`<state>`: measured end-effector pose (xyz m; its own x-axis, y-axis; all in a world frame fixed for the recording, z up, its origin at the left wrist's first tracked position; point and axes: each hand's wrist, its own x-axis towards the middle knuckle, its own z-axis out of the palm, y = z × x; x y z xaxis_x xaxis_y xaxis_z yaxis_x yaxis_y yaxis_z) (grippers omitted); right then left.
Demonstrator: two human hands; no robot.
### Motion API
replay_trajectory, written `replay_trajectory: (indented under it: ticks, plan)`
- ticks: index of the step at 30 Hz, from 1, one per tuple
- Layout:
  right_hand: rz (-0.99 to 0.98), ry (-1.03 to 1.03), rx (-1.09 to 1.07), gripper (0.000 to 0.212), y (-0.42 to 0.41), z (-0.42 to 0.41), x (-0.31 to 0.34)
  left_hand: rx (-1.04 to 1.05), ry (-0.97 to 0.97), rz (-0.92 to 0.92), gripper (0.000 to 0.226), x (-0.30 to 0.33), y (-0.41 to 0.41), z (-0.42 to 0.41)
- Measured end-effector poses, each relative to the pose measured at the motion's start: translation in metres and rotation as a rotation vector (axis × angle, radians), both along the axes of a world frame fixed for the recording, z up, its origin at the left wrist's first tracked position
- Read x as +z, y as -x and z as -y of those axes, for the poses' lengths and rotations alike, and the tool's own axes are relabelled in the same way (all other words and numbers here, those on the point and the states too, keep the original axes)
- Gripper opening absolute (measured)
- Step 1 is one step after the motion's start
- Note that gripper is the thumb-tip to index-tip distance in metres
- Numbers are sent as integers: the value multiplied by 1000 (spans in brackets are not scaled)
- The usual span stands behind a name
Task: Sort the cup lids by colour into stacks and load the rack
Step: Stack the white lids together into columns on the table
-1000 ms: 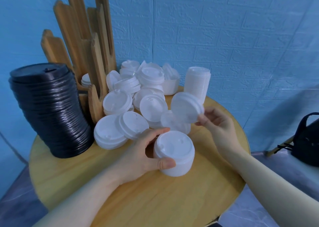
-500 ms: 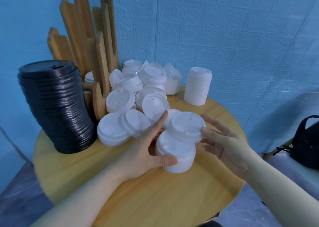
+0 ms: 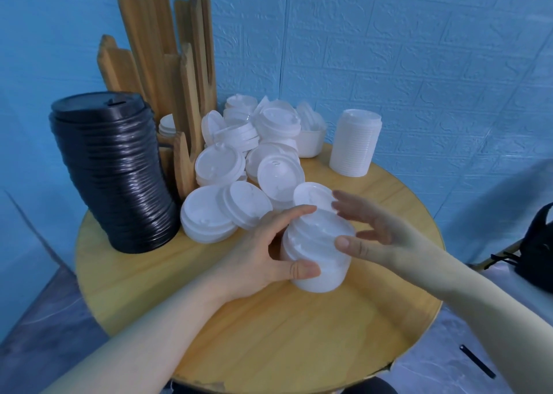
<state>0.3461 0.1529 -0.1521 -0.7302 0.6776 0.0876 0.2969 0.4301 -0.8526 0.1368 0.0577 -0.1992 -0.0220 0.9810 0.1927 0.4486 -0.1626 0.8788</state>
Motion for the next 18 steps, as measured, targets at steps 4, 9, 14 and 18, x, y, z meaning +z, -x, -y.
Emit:
replay_trajectory:
  ticks: [4, 9, 14, 18]
  plan:
    - [22, -30, -7, 62, 8, -3, 0, 4, 10, 8, 75, 1, 0, 0]
    - [101, -123, -8, 59, 11, -2, -2, 10, 17, 11, 88, -1, 0, 0]
    - [79, -115, -4, 66, 17, 8, -7, 13, 65, 47, 114, -2, 1, -1]
    - [129, -141, -55, 80, 18, 13, -5, 35, 65, 48, 118, -4, 2, -2]
